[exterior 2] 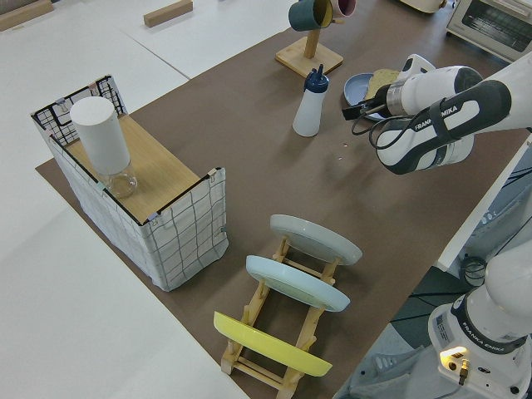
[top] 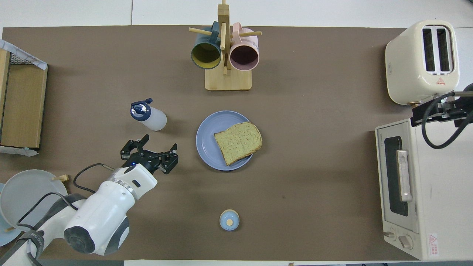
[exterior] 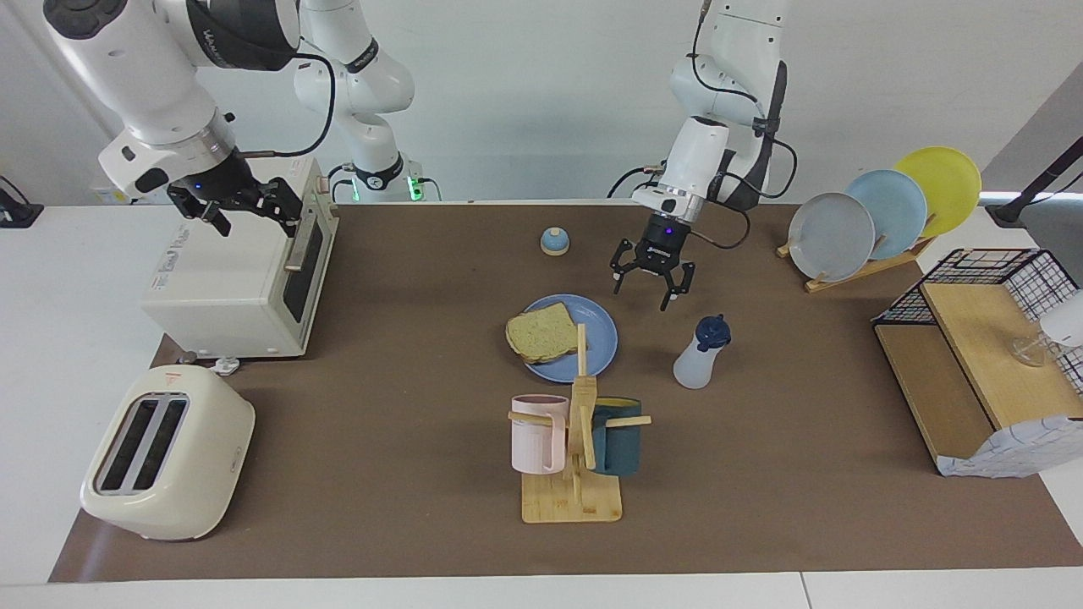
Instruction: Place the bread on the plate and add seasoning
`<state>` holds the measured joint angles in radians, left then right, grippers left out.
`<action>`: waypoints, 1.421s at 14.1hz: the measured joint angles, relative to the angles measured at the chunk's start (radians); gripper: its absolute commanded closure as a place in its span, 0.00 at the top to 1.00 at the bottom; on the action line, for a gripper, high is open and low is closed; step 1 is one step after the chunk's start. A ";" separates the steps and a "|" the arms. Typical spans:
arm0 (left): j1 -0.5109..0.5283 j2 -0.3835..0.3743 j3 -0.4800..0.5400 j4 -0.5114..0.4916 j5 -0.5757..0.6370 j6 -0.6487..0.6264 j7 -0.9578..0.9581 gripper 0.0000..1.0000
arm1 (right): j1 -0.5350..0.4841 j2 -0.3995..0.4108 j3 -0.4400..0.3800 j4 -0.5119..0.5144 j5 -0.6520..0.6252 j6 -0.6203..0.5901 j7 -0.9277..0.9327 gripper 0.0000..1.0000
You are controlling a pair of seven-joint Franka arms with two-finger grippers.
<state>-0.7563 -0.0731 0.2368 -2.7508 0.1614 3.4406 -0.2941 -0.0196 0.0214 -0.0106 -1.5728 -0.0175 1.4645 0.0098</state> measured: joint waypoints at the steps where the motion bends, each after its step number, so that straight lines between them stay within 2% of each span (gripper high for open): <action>1: -0.013 -0.001 0.000 0.018 0.000 -0.035 -0.015 1.00 | 0.000 0.000 0.000 0.000 0.000 0.000 0.000 1.00; 7: -0.048 -0.011 0.000 0.258 0.000 -0.407 -0.075 1.00 | 0.000 0.000 0.000 0.000 0.000 0.000 0.000 1.00; 14: -0.044 -0.023 0.013 0.550 -0.002 -0.914 -0.075 1.00 | 0.000 0.000 0.000 0.000 0.000 0.000 0.000 1.00; 20: 0.014 -0.026 0.026 0.756 -0.002 -1.282 -0.034 1.00 | 0.000 0.000 0.000 0.000 0.000 0.000 0.000 1.00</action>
<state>-0.7423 -0.0987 0.2624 -1.9947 0.1591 2.1589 -0.3285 -0.0196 0.0214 -0.0106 -1.5728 -0.0175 1.4645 0.0098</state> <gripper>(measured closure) 0.000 0.000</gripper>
